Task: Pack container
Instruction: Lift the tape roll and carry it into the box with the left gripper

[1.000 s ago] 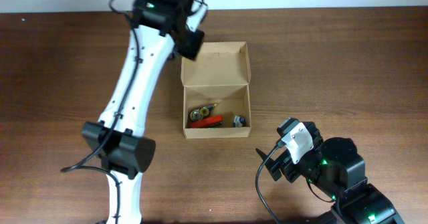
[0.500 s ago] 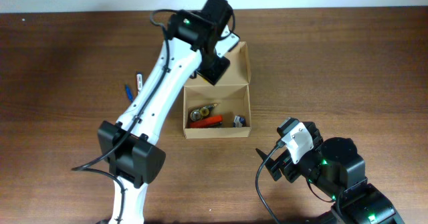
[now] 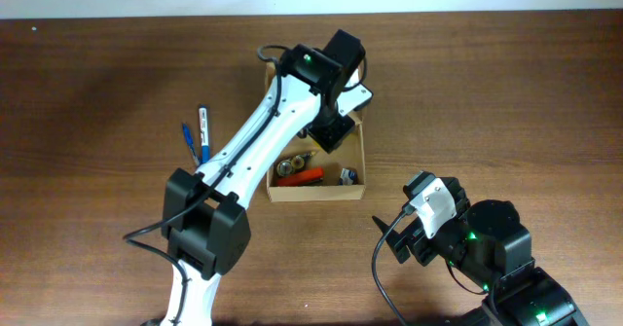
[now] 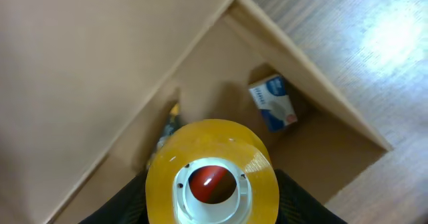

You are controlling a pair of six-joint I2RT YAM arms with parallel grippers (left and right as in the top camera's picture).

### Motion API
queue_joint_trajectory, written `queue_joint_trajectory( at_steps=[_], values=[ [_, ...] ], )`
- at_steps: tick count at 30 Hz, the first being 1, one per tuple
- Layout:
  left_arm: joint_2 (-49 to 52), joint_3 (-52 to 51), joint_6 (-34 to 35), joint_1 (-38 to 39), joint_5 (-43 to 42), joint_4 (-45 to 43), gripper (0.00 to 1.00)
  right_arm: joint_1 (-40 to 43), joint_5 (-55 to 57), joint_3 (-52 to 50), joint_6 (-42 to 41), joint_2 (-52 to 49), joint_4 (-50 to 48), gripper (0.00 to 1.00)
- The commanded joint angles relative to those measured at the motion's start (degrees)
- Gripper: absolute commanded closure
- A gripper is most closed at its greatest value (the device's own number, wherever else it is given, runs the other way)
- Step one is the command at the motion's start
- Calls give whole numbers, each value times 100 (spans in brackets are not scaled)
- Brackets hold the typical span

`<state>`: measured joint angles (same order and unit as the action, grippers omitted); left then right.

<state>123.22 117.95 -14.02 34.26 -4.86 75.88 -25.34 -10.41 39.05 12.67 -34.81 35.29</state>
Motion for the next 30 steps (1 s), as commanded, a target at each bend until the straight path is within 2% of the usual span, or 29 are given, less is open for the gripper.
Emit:
queue_joint_trajectory(
  at_steps=[1,21,30],
  values=[
    [-227,-153,-238,61,-415,-170,75,-48,55,-22,22,-7,-15,1],
    [-227,-1316,-254,94,-262,-1814,75,-48,55,-22,22,-7,-15,1],
    [-227,-1685,-254,94,-267,-2271,75,-48,55,-22,22,-7,-15,1]
  ],
)
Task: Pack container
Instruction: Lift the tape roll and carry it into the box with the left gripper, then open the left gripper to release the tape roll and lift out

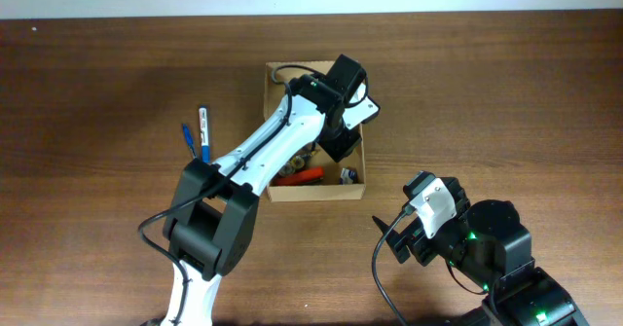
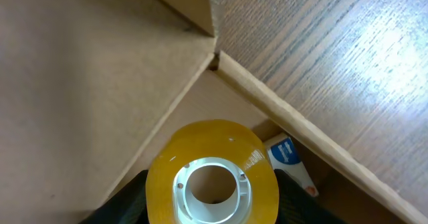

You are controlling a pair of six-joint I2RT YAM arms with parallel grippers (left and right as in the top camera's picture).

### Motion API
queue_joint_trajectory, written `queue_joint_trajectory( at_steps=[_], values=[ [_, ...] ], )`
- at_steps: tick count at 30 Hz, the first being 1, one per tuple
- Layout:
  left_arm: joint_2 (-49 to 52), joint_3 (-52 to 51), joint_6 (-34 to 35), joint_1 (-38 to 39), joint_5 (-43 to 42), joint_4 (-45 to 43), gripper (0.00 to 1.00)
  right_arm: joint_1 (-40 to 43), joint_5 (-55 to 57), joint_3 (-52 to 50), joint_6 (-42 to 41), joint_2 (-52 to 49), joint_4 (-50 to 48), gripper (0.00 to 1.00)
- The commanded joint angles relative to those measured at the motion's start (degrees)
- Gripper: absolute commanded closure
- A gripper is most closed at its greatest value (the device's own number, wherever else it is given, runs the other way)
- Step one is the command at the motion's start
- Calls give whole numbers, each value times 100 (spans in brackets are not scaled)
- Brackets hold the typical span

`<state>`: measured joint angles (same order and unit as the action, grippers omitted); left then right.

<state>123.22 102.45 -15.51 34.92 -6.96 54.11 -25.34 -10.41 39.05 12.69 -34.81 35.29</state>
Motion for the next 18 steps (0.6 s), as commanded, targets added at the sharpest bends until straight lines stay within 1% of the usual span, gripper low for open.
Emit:
queue_joint_trajectory(
  at_steps=[1,5,9,11,15,18],
  values=[
    [-227,-153,-107,31,-57,-127,75,-48,55,-22,20,-7,-15,1],
    [-227,-162,-105,31,-59,-203,74,-48,55,-22,20,-7,-15,1],
    [-227,-162,-98,31,-81,-192,57,-48,55,-22,20,-7,-15,1],
    [-227,-162,-83,31,-81,-181,45,-48,55,-22,20,-7,-15,1],
    [-227,-162,-83,48,-83,-94,42,-48,55,-22,20,-7,-15,1],
    [-229,-160,-83,57,-107,-28,37,-48,55,-22,20,-7,-15,1]
  ],
)
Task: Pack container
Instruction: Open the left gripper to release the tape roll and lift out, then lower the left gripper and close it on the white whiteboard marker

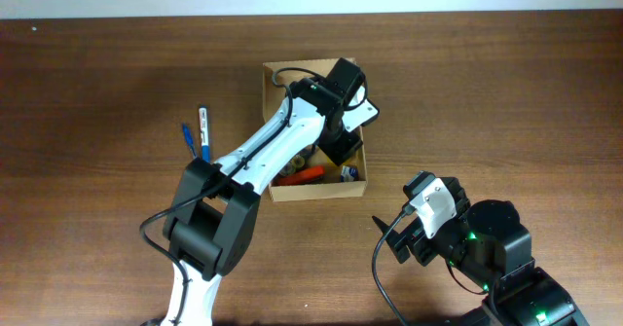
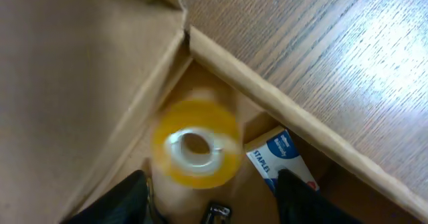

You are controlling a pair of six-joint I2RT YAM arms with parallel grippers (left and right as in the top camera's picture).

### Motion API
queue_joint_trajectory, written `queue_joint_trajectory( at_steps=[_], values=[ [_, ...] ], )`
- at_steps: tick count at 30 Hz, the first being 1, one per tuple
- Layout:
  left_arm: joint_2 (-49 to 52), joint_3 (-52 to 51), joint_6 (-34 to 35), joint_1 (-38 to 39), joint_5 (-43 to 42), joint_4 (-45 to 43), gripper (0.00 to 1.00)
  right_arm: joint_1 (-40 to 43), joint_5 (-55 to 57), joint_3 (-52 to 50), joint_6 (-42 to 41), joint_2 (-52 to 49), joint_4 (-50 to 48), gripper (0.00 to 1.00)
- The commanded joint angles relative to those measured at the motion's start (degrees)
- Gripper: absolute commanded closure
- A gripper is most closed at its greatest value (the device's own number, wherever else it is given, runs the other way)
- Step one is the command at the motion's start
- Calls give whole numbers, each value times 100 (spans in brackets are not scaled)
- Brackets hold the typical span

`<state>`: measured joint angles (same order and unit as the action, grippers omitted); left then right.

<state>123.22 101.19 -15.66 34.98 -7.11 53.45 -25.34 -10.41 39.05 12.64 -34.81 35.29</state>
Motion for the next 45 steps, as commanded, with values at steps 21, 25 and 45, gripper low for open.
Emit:
queue_joint_trajectory(
  at_steps=[21,25,45],
  values=[
    [-1998,-33,369,-424,278,1071,37,-48,55,-22,24,-7,-15,1],
    [-2072,-33,575,-920,396,1281,37,-48,55,-22,24,-7,-15,1],
    [-2863,-2031,1788,-2671,1497,28,37,-48,55,-22,24,-7,-15,1]
  ],
)
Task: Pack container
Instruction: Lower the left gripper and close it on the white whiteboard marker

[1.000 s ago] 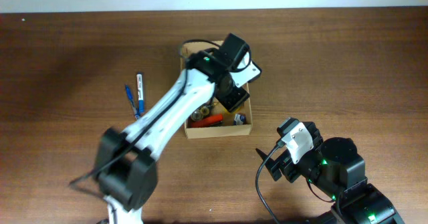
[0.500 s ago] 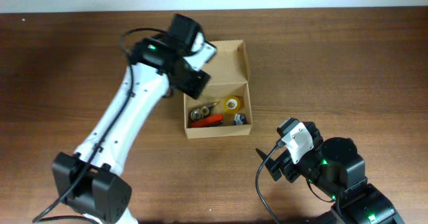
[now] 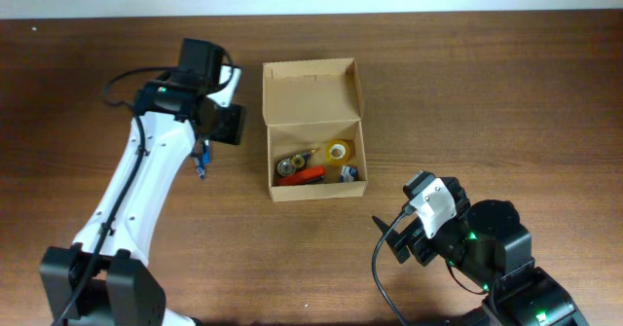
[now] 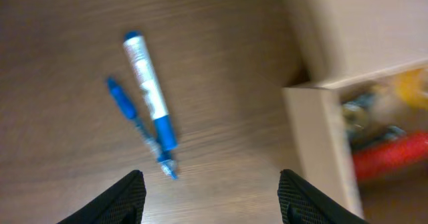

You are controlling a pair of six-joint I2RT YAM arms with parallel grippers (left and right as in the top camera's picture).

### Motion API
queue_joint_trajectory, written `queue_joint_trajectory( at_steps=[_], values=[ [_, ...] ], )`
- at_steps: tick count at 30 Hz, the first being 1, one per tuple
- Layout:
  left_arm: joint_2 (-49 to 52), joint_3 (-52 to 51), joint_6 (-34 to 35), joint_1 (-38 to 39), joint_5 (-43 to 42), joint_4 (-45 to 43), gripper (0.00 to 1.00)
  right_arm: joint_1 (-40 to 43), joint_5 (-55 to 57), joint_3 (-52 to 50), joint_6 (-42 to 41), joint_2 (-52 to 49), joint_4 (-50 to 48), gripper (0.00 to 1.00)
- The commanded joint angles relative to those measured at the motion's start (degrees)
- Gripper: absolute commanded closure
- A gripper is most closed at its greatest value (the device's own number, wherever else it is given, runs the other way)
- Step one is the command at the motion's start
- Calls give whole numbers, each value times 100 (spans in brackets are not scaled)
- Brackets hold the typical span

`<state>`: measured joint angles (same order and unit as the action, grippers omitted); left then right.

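The open cardboard box [image 3: 313, 92] stands mid-table with its lid flap folded back. Inside lie a yellow tape roll [image 3: 338, 151], a red item [image 3: 308, 174], a small blue-and-white packet [image 3: 348, 173] and some metal bits. My left gripper [image 3: 222, 124] is open and empty, left of the box, above a white-and-blue marker [image 4: 150, 89] and a blue pen [image 4: 128, 110] on the table. The box's near wall [image 4: 321, 144] shows at the right of the left wrist view. My right gripper [image 3: 401, 236] rests at the lower right; whether it is open or shut cannot be made out.
The brown wooden table [image 3: 487, 92] stretches around the box. The right arm's base [image 3: 496, 258] fills the lower right corner. My left arm [image 3: 131, 199] runs down the left side.
My left gripper has left the box and now hangs open over the marker and pen to the left. The yellow tape roll lies in the box.
My left gripper held the yellow tape roll over the box, then lower against the box corner. Then the roll was loose inside beside the blue-and-white packet, with the fingers spread. Now the gripper is open over the pens. The right arm stayed still.
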<state>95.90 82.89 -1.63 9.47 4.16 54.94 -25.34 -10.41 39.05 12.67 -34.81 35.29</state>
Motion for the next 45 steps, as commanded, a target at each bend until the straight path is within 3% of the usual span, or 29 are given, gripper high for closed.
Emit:
queue_joint_trajectory(
  at_steps=[1,10,20,39,45],
  values=[
    [-131,-293,387,-173,387,-247,37,-48,55,-22,22,-7,-15,1],
    [105,-1086,721,-542,382,-1357,37,-48,55,-22,22,-7,-15,1],
    [1012,-1141,726,-632,361,-2288,37,-48,55,-22,22,-7,-15,1],
    [2026,-1141,809,-649,363,-2859,38,-48,55,-22,22,-7,-15,1],
    [2142,-1141,809,-649,361,-2861,57,-48,55,-22,22,-7,-15,1]
  ],
)
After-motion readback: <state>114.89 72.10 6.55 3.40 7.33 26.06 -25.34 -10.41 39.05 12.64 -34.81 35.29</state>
